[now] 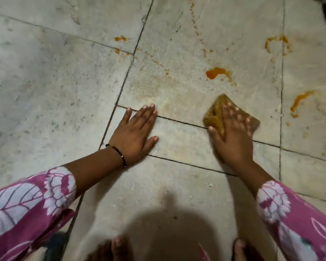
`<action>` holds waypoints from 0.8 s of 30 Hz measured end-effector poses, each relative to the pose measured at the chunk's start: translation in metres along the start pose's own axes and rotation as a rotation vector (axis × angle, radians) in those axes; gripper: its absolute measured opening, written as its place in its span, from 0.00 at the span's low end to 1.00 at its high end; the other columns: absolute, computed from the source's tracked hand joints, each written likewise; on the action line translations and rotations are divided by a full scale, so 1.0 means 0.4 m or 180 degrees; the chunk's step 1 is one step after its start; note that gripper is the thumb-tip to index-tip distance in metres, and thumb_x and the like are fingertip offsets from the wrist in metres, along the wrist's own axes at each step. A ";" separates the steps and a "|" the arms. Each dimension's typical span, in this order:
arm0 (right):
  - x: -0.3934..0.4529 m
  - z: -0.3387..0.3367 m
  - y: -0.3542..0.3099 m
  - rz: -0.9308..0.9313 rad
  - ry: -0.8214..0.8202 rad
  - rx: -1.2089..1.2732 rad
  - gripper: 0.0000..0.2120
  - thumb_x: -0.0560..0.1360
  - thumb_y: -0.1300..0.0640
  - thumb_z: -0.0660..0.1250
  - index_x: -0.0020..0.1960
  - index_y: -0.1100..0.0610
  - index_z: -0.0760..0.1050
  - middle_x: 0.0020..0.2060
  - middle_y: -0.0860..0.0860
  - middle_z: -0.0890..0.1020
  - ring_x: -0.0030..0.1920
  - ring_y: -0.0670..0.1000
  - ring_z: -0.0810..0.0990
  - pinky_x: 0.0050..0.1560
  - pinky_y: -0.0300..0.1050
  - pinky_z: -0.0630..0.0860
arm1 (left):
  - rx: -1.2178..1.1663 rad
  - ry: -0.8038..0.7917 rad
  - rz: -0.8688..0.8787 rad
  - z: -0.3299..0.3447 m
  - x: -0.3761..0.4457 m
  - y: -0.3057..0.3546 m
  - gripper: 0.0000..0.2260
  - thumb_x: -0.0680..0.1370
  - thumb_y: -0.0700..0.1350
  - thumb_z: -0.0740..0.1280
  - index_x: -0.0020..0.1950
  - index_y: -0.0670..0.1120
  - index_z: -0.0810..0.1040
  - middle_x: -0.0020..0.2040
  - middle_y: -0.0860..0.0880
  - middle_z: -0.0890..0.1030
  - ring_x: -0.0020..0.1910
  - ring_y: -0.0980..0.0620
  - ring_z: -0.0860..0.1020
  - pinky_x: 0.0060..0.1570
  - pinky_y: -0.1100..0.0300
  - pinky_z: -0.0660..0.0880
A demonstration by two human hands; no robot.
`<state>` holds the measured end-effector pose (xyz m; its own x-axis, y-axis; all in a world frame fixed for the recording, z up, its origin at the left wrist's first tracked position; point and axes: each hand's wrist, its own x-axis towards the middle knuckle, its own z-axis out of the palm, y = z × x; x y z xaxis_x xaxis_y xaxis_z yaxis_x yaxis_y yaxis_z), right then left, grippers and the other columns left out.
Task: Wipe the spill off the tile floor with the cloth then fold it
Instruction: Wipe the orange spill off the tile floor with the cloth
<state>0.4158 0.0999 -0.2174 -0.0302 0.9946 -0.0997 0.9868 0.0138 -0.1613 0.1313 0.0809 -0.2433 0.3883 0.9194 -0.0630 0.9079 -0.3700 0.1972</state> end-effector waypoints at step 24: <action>-0.047 0.004 0.007 0.0051 0.0074 -0.0104 0.34 0.77 0.37 0.46 0.78 0.54 0.51 0.77 0.51 0.55 0.77 0.51 0.50 0.75 0.55 0.44 | -0.0101 0.0081 -0.0070 -0.004 -0.004 0.007 0.30 0.79 0.57 0.49 0.76 0.42 0.58 0.76 0.45 0.58 0.75 0.48 0.56 0.73 0.47 0.48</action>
<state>0.4190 0.0810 -0.2175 -0.0110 0.9968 -0.0792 0.9918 0.0008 -0.1275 0.1328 0.0787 -0.2411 0.3638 0.9305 -0.0428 0.9105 -0.3456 0.2270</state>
